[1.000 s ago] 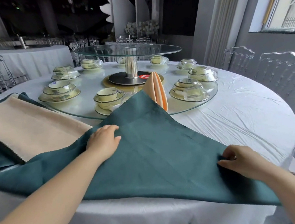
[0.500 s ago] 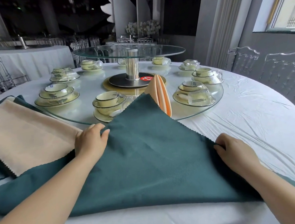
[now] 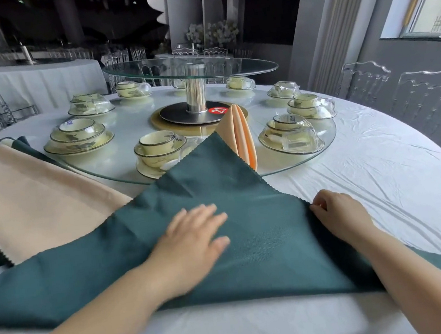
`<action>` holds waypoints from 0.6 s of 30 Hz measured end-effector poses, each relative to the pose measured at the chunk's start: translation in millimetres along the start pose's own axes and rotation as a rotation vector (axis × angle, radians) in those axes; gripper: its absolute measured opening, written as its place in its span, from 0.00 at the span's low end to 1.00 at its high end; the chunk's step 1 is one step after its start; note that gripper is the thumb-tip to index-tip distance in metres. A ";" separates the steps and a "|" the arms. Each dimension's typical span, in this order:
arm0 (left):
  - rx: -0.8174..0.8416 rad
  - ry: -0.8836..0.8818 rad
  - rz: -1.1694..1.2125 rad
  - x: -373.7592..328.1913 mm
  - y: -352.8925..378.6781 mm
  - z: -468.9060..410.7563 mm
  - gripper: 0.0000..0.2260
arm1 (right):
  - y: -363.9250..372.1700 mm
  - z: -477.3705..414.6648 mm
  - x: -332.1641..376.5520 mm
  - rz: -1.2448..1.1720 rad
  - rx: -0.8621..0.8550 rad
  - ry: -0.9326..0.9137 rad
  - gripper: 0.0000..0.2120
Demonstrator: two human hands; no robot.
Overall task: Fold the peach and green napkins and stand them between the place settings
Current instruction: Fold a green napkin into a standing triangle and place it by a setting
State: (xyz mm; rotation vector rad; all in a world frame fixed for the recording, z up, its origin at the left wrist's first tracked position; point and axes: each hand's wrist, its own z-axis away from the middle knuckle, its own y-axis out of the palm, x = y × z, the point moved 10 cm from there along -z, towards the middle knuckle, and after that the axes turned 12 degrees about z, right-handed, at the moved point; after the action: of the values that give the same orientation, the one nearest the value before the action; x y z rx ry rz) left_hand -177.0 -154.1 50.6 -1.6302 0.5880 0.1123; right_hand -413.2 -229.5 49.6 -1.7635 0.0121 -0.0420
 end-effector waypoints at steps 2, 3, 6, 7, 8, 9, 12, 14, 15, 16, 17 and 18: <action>0.175 -0.030 -0.016 -9.1 35.6 13.3 0.34 | 0.8 0.6 -1.5 -0.004 0.013 0.008 0.08; 0.214 -0.051 -0.009 -9.5 44.8 17.8 0.30 | 0.9 1.2 -1.2 -0.006 0.024 0.010 0.08; 0.190 -0.066 -0.053 -4.4 47.6 20.2 0.40 | -2.9 6.2 -0.1 0.035 0.025 0.005 0.10; 0.179 -0.075 -0.068 -2.6 46.7 19.9 0.42 | -6.8 10.4 1.5 0.078 0.003 -0.002 0.12; 0.173 -0.079 -0.077 -2.1 46.9 19.7 0.44 | -12.7 15.9 5.4 0.104 -0.028 -0.015 0.14; 0.178 -0.085 -0.076 -2.3 47.6 19.4 0.46 | -20.0 22.9 12.9 0.095 -0.070 -0.034 0.14; 0.205 -0.065 -0.091 -5.9 50.4 19.4 0.47 | -46.8 63.4 61.4 -0.044 -0.313 -0.234 0.09; 0.205 -0.050 -0.095 -8.5 50.2 19.9 0.47 | -47.5 95.2 96.5 -0.073 -0.371 -0.381 0.08; 0.197 -0.042 -0.106 -9.6 49.7 20.5 0.47 | -38.2 106.1 109.2 -0.057 -0.334 -0.427 0.11; 0.189 -0.041 -0.111 -9.6 49.1 20.5 0.47 | -25.8 112.8 117.7 -0.036 -0.258 -0.445 0.15; 0.185 -0.046 -0.111 -10.0 48.9 20.5 0.47 | -16.9 117.4 121.5 -0.029 -0.209 -0.457 0.17; 0.187 -0.050 -0.114 -9.5 49.2 20.3 0.47 | -8.5 119.8 122.2 -0.033 -0.169 -0.467 0.18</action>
State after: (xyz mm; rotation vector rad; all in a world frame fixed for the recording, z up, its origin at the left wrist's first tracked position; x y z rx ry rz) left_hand -201.2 -133.5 6.9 -1.4717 0.4521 0.0138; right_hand -287.0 -114.2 37.6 -1.9047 -0.3612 0.3561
